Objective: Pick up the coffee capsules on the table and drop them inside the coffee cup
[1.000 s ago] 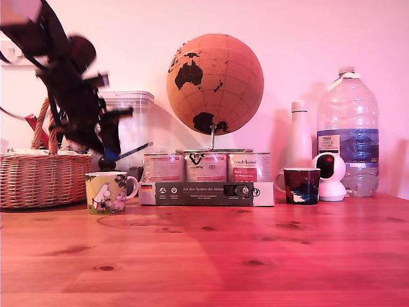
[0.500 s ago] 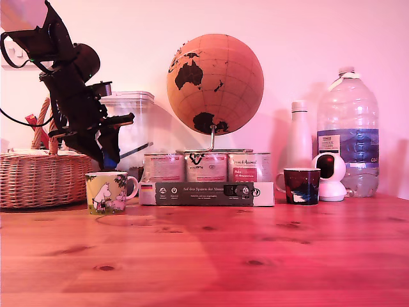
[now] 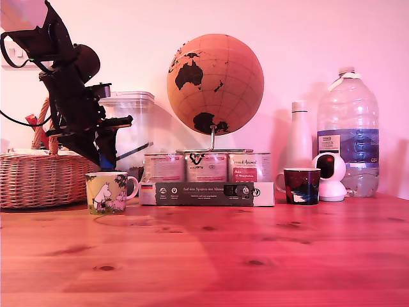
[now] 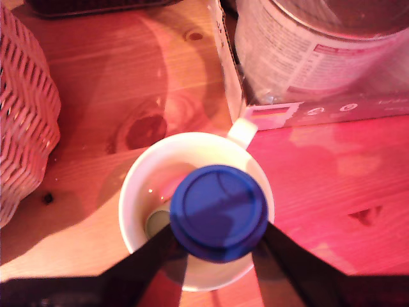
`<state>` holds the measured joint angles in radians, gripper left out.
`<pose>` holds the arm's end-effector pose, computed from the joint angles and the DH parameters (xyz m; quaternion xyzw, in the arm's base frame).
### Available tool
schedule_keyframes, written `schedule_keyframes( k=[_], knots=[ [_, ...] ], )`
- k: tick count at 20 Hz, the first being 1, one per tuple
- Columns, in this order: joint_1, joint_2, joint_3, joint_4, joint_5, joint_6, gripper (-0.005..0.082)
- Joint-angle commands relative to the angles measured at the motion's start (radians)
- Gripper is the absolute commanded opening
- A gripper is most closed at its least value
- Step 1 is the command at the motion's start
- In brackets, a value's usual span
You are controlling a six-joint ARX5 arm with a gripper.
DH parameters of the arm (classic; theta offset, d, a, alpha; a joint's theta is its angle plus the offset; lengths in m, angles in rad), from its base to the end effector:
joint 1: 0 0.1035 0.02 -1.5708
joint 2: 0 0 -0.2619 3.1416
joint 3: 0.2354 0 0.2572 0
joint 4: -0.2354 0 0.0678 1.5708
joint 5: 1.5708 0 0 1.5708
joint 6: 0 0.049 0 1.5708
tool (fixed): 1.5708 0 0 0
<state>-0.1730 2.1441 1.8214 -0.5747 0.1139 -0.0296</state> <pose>0.4826 -0.0900 0.2100 -0.0004 0.4355 -0.1224 0.8919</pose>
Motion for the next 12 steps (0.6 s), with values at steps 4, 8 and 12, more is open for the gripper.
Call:
schedule_keyframes(
  k=[4, 8, 12],
  knots=[
    [0.005, 0.026, 0.002, 0.005, -0.002, 0.004, 0.0776],
    [0.005, 0.026, 0.002, 0.004, -0.002, 0.004, 0.0775],
    [0.005, 0.026, 0.002, 0.003, -0.002, 0.005, 0.0758]
  ],
)
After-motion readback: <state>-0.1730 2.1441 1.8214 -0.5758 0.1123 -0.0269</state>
